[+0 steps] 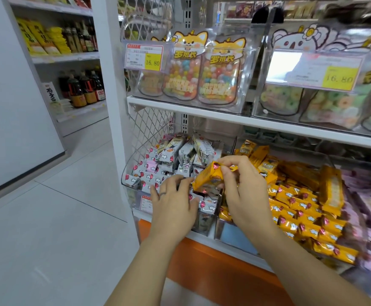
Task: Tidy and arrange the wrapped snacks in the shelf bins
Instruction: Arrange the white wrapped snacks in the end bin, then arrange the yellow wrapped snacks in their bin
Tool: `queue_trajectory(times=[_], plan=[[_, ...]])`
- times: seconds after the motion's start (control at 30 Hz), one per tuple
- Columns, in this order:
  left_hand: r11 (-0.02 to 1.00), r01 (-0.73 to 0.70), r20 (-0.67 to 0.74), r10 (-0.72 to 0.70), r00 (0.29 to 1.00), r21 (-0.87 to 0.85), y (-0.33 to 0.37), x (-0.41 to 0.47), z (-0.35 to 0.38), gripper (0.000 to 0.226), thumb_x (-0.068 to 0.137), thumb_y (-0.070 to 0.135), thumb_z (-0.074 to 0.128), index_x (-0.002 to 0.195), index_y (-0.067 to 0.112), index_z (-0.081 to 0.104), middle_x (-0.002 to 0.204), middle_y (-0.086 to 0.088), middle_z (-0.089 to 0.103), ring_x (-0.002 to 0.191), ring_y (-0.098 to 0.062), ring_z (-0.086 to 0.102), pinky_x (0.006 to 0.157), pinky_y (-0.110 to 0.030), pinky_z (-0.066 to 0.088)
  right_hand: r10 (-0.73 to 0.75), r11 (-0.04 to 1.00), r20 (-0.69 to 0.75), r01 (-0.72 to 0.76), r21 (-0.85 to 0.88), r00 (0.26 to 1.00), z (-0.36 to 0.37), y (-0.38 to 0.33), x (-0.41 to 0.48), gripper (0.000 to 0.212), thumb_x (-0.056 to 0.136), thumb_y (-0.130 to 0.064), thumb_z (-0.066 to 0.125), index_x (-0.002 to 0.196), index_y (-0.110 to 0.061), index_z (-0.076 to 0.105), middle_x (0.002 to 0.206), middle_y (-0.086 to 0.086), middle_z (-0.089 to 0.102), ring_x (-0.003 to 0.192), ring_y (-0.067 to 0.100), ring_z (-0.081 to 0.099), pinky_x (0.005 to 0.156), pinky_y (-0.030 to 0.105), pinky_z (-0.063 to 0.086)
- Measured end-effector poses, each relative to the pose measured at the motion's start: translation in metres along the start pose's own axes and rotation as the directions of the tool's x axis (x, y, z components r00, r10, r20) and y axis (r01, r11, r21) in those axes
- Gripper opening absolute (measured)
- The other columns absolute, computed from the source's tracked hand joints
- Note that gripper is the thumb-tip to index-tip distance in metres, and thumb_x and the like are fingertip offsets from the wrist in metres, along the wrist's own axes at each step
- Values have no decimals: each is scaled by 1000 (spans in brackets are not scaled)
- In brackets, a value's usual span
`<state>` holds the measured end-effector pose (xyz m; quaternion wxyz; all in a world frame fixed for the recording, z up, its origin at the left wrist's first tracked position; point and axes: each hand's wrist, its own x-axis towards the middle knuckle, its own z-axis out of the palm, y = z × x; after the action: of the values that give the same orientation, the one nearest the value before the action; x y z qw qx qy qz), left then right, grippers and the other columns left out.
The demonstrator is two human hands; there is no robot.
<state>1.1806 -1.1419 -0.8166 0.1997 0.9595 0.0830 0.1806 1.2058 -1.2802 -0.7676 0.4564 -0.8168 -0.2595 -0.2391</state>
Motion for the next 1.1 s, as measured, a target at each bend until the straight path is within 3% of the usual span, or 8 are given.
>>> queue_trajectory(times=[0.23, 0.4, 0.5, 0.67, 0.8, 0.9, 0.97, 1.1], plan=[[967, -210, -210, 177, 962, -144, 35, -12, -4, 37, 90, 38, 58, 125, 29, 55, 123, 10, 52, 114, -12, 46, 103, -34, 23, 91, 988, -42, -85, 127, 995, -55, -2, -17, 15, 96, -16, 45, 96, -30, 49, 85, -3, 63, 64, -2, 61, 47, 10, 39], [941, -261, -226, 212, 951, -214, 62, -16, 1, 23, 92, 28, 51, 111, 27, 65, 112, 12, 59, 106, -12, 53, 95, -29, 29, 132, 981, -103, -115, 153, 986, -95, 8, -30, 11, 95, -8, 46, 100, -15, 53, 89, -13, 58, 64, -16, 56, 48, 4, 38], [915, -276, -229, 213, 950, -294, 75, -16, 6, 21, 92, 14, 55, 108, 21, 66, 109, 9, 59, 102, -14, 56, 90, -33, 43, 148, 982, -142, -128, 141, 979, -115, 17, -38, 11, 95, -6, 46, 98, -14, 53, 93, -9, 59, 65, -17, 56, 53, 1, 39], [904, -303, -140, 272, 952, -300, 97, -13, 14, 23, 93, 12, 54, 112, 19, 65, 114, 10, 53, 101, -4, 52, 84, -16, 39, 145, 989, -125, -147, -7, 982, -134, 47, -44, 21, 94, -13, 48, 90, -33, 48, 110, -12, 56, 88, -15, 55, 67, 4, 44], [919, -298, -60, 293, 954, -258, 110, -2, 25, 24, 92, 15, 56, 114, 20, 63, 119, 8, 49, 109, -9, 49, 92, -25, 44, 134, 962, 80, -110, -250, 988, -137, 68, -45, 8, 94, -17, 52, 92, -25, 52, 112, -16, 52, 96, -8, 49, 80, 0, 36], [929, -296, -50, 293, 955, -220, 118, 5, 28, 26, 91, 16, 57, 116, 21, 62, 124, 7, 48, 115, -13, 47, 97, -31, 43, 173, 914, 284, -47, -402, 943, -139, 79, -46, 2, 92, -27, 57, 91, -25, 58, 118, -14, 56, 108, 8, 52, 95, 20, 38], [934, -301, -68, 293, 954, -192, 122, 9, 27, 28, 90, 17, 58, 118, 21, 62, 127, 6, 47, 118, -14, 44, 99, -30, 41, 173, 893, 328, -8, -449, 929, -142, 81, -45, 9, 88, -36, 60, 92, -28, 62, 117, -15, 59, 109, 8, 53, 102, 33, 33], [929, -351, -98, 341, 935, -115, 134, 12, 28, 29, 89, 20, 59, 118, 22, 62, 127, 4, 49, 118, -17, 45, 99, -37, 42, 163, 815, 63, -98, -572, 985, -157, 91, -34, 26, 84, -39, 65, 108, -30, 66, 120, -8, 61, 114, 16, 54, 106, 43, 24]])
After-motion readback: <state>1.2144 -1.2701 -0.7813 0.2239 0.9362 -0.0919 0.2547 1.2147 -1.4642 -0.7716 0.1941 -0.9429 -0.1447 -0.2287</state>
